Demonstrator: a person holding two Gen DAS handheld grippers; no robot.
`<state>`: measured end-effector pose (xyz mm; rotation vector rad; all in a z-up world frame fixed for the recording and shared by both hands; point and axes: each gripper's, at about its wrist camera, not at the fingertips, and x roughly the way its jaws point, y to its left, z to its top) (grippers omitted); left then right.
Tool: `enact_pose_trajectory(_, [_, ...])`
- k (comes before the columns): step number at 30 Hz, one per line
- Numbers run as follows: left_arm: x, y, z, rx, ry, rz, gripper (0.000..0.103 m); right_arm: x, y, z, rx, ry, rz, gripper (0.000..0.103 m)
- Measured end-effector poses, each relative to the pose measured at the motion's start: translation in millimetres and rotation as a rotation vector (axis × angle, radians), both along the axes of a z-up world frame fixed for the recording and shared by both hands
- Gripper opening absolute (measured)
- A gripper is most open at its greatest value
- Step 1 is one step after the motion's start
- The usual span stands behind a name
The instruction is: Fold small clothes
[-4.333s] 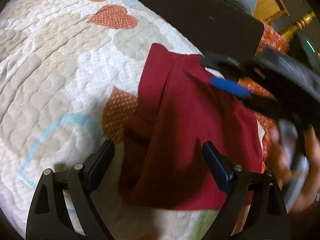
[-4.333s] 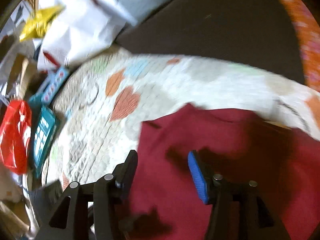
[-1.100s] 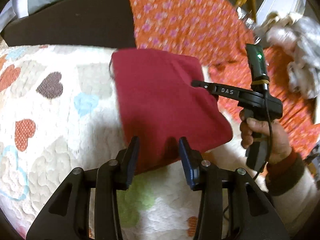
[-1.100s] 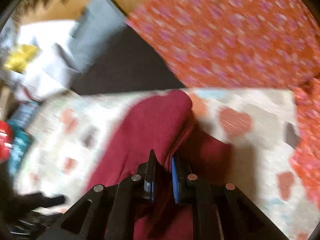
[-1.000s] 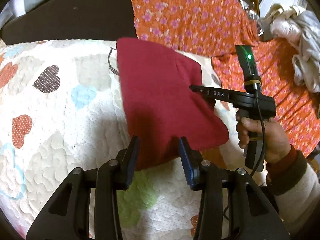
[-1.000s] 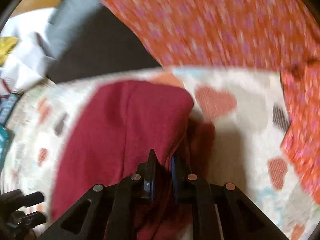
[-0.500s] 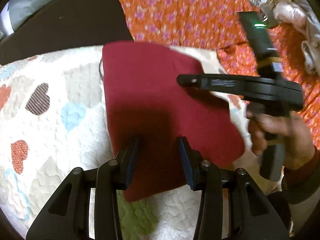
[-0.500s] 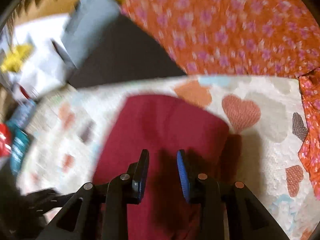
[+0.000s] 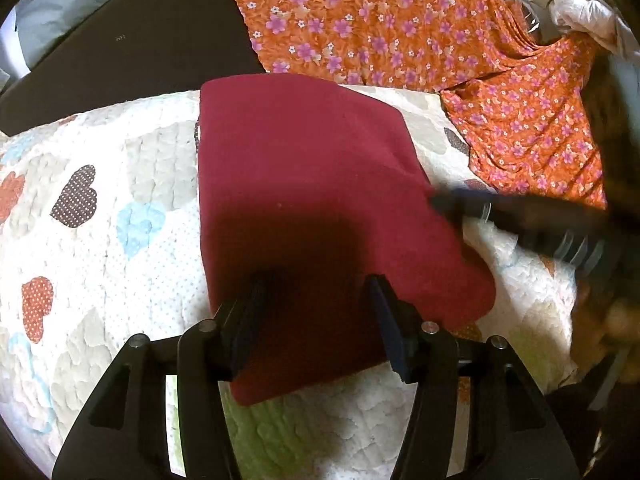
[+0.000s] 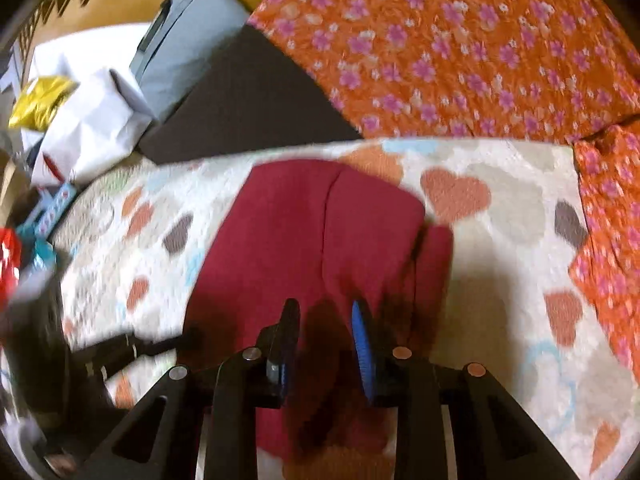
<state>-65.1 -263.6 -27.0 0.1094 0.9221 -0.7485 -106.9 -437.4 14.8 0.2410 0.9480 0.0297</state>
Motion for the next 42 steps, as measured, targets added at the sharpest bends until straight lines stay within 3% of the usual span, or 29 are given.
enact_pose_trajectory(2, [-3, -1, 0, 0.007, 0.001, 0.0, 0.054, -6, 4, -26, -0.098, 0.076, -0.007, 0.025])
enact_pose_trajectory(4, [-9, -1, 4, 0.023, -0.007, 0.004, 0.054, -10, 0, -47, -0.091, 0.115, -0.021, 0.026])
enact_pose_trajectory(16, [-29, 11, 24, 0.041, -0.055, 0.065, 0.054, -58, -7, -2, 0.131, -0.045, -0.177, 0.031])
enact_pose_trajectory(19, [-31, 13, 27, 0.035, -0.049, 0.061, 0.054, -55, -9, 2, 0.156, -0.059, -0.202, 0.041])
enact_pose_trajectory(23, [-19, 22, 30, -0.036, 0.015, 0.075, 0.058, -50, -25, -1, 0.202, -0.064, -0.273, 0.047])
enact_pose_trajectory(25, [-5, 30, 31, -0.1, 0.068, 0.11, 0.074, -43, -35, -5, 0.231, -0.069, -0.294, 0.058])
enact_pose_trajectory(26, [1, 34, 31, -0.134, 0.088, 0.129, 0.076, -37, -40, -11, 0.257, -0.058, -0.299, 0.064])
enact_pose_trajectory(28, [15, 41, 28, -0.189, 0.126, 0.164, 0.078, -25, -50, -21, 0.313, -0.031, -0.309, 0.064])
enact_pose_trajectory(30, [28, 40, 23, -0.179, 0.144, 0.181, 0.078, -12, -58, -32, 0.355, -0.017, -0.313, 0.064])
enact_pose_trajectory(35, [54, 25, -3, -0.147, 0.215, 0.169, 0.078, 20, -73, -55, 0.348, -0.004, -0.329, 0.066])
enact_pose_trajectory(39, [68, 16, -25, -0.192, 0.288, 0.163, 0.085, 32, -80, -76, 0.399, -0.012, -0.326, 0.078])
enact_pose_trajectory(41, [68, 14, -27, -0.22, 0.272, 0.169, 0.086, 34, -77, -76, 0.39, -0.044, -0.295, 0.075])
enact_pose_trajectory(42, [67, 11, -25, -0.209, 0.255, 0.164, 0.086, 36, -75, -76, 0.387, -0.049, -0.28, 0.058])
